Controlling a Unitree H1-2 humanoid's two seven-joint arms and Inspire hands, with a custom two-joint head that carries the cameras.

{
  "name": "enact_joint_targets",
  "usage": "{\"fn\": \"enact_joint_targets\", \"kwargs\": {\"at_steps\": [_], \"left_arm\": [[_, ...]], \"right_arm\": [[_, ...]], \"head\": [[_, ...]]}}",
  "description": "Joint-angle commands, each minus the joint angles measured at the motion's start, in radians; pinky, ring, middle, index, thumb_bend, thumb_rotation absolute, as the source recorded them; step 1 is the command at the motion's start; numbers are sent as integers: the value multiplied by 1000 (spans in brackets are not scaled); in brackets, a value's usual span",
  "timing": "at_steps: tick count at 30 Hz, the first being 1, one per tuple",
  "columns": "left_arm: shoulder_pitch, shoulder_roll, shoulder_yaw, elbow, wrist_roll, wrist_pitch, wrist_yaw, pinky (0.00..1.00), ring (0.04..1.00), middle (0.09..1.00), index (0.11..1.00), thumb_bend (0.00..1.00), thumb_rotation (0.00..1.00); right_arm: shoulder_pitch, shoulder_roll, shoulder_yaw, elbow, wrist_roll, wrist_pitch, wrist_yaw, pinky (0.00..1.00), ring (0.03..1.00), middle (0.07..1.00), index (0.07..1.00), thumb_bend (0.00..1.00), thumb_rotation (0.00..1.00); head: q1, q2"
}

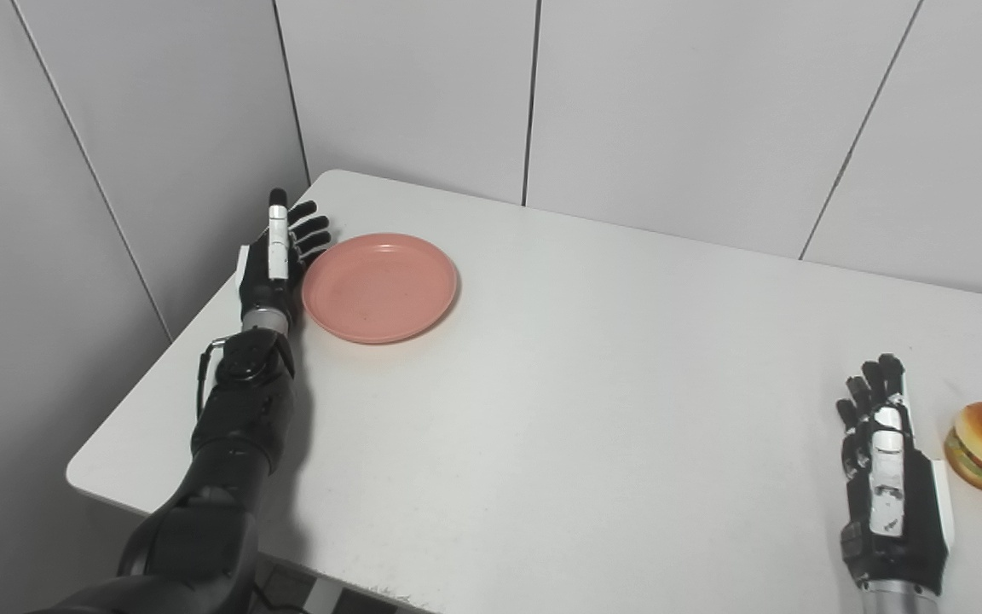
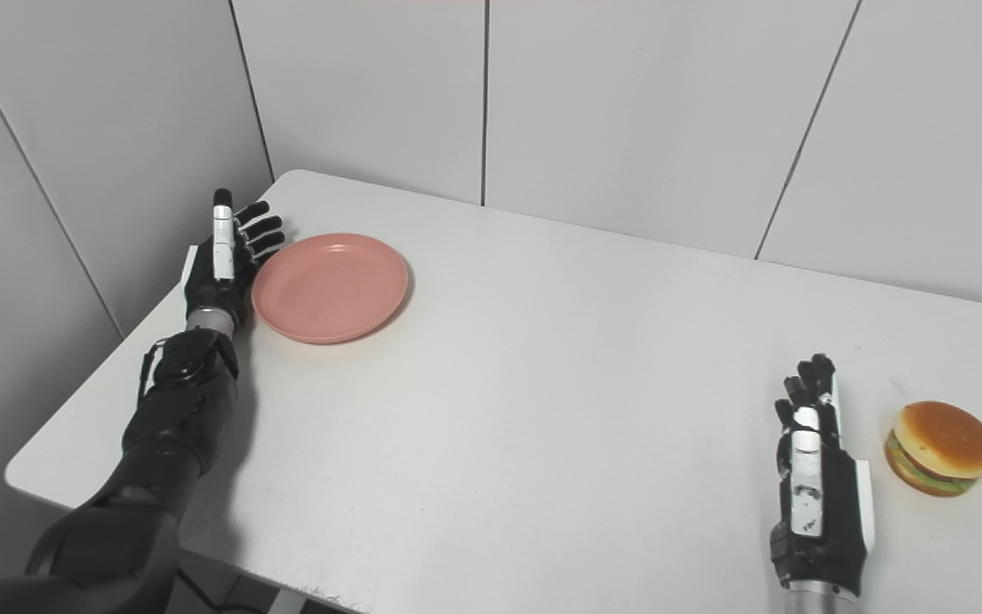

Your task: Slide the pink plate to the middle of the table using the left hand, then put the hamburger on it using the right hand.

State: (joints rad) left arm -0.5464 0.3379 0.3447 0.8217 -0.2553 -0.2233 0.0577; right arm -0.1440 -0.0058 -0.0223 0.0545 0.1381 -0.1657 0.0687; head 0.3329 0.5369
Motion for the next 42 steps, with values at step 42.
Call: {"fn": "enact_joint_targets", "kwargs": {"at_steps": [42], "left_arm": [[16,-212,-151,-221,35,77,-50,734,762,747,718,908,998]], "right_arm": [[-15,20,16,27,22,-2,18,1000,1000,1000,1000,584,855]], "head": [[-105,27]]}}
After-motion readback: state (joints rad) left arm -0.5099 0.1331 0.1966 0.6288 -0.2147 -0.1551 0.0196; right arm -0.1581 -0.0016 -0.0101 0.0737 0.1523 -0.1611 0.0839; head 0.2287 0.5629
